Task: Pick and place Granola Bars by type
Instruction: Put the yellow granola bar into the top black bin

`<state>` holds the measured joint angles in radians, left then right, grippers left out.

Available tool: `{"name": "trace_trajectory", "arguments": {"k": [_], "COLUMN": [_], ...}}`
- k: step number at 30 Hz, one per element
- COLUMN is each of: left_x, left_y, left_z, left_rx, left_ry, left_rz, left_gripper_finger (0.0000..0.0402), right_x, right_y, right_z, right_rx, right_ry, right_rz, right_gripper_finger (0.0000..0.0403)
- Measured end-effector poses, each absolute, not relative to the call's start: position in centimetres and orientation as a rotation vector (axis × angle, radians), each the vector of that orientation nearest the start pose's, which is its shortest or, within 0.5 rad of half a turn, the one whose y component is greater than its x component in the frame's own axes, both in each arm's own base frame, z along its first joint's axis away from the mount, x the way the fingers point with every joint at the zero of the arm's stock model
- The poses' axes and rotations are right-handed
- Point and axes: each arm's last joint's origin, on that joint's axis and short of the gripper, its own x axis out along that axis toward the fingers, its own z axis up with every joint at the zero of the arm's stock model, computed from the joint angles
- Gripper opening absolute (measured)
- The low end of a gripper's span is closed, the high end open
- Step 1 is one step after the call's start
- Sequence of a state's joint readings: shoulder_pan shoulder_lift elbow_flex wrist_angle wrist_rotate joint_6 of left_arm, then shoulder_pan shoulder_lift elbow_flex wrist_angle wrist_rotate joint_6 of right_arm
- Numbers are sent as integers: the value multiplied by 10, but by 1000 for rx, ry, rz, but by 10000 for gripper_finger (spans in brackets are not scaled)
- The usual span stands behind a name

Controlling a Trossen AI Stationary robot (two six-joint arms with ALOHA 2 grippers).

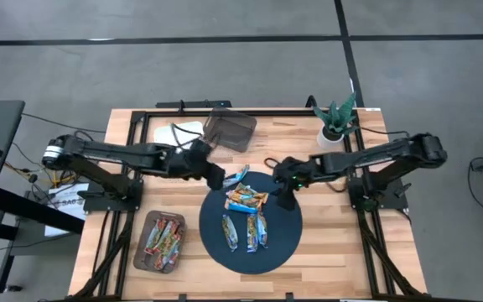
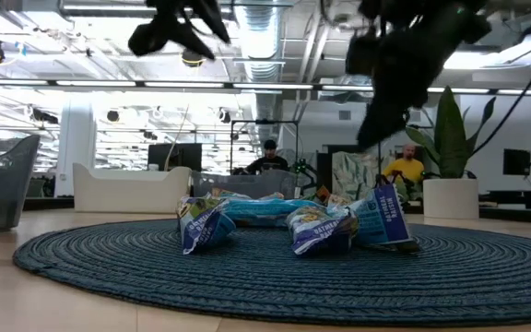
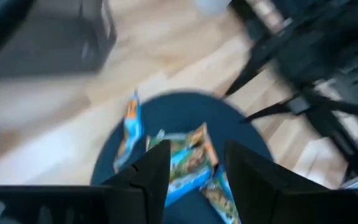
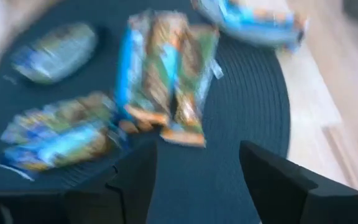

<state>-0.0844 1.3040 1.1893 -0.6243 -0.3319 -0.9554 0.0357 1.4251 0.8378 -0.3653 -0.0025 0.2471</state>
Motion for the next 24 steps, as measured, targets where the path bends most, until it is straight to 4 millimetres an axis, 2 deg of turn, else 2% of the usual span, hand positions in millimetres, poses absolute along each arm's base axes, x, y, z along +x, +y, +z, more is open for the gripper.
{"name": "trace_trajectory", "arguments": {"k": [8, 11, 18, 24], "left_x": [231, 218, 199, 196], "left_y": [-8, -8, -7, -11], "left_z": [375, 384, 395, 382], "left_rx": [-567, -514, -416, -396], "left_ry": [322, 292, 264, 420], "left_rz": [472, 458, 432, 367], "left_gripper_finger": [141, 141, 141, 141], "right_x": [306, 318, 341, 353], "right_y": [9, 9, 8, 0], "right_z": [175, 167, 147, 136], "right_rx": [221, 204, 186, 189], "right_ry": [1021, 1030, 1084, 1159], "right_rz": [-50, -34, -19, -58], "right_gripper_finger": [213, 207, 199, 190]}}
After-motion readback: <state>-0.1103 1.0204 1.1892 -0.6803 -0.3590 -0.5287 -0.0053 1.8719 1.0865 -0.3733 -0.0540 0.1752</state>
